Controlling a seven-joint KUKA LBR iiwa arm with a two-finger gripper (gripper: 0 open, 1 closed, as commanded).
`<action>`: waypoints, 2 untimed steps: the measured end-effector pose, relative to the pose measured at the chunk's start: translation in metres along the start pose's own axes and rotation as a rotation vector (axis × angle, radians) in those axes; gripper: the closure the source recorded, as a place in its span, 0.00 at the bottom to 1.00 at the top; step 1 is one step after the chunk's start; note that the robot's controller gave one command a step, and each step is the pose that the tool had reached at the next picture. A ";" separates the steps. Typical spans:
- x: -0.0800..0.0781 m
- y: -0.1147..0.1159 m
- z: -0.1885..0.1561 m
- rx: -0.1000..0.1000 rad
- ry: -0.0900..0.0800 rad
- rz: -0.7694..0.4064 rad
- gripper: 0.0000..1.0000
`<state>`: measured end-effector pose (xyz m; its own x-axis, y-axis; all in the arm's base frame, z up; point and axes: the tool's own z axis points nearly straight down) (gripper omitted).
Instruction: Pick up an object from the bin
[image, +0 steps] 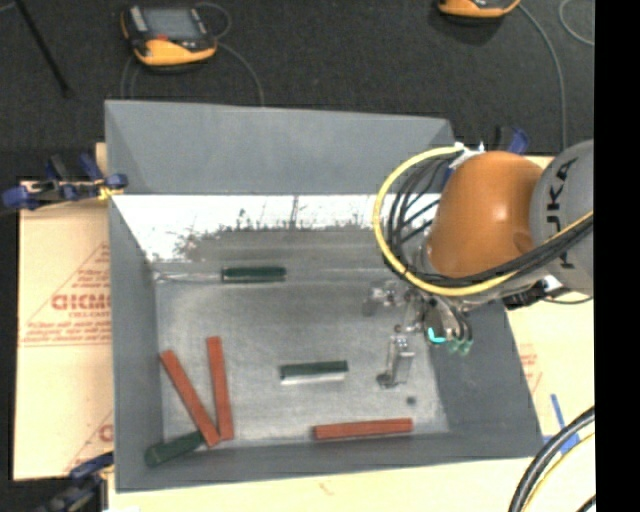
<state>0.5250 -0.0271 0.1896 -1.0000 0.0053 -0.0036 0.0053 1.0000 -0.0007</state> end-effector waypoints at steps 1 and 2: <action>-0.006 0.011 0.031 0.000 -0.010 0.041 0.00; -0.008 0.042 0.119 -0.001 0.000 -0.225 1.00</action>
Offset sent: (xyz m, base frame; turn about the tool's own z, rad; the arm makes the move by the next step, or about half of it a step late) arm 0.0078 0.0431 -0.1196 -0.2259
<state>0.5340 0.0151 0.0707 -0.9759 -0.2180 -0.0038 -0.2180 0.9760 -0.0007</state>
